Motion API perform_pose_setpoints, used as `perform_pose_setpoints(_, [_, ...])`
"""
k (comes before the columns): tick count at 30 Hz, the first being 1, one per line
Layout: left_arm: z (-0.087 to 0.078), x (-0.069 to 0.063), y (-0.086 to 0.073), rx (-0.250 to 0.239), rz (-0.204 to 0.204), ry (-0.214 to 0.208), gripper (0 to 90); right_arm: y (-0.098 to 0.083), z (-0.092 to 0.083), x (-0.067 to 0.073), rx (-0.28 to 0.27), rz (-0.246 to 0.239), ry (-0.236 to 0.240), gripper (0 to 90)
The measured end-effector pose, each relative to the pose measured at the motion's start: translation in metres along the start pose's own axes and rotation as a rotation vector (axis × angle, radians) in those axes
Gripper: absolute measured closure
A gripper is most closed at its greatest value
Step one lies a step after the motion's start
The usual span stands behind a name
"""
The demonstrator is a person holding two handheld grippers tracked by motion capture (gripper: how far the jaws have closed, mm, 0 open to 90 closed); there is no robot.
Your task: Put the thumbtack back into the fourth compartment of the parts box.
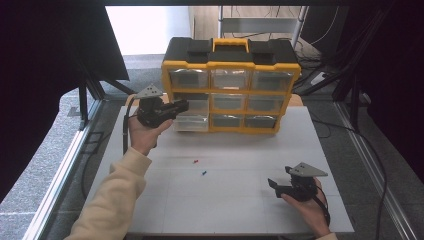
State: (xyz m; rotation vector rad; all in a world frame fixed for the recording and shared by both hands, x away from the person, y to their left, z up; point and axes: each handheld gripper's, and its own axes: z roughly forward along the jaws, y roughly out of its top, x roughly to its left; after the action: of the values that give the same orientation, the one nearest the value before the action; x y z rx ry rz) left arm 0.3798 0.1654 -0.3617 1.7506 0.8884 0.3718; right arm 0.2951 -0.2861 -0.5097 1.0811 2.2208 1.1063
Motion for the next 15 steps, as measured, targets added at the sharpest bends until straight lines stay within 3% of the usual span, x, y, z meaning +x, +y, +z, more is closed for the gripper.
perform_pose_setpoints(6, [0.012, 0.009, 0.001, 0.03, -0.009, 0.036, 82.5, 0.0, 0.0, 0.0, 0.001, 0.002, -0.001, 19.3])
perform_pose_setpoints(15, [0.02, 0.019, -0.001, 0.048, -0.036, 0.056, 82.2, 0.0, 0.0, -0.001, 0.004, 0.0, -0.007, 19.2])
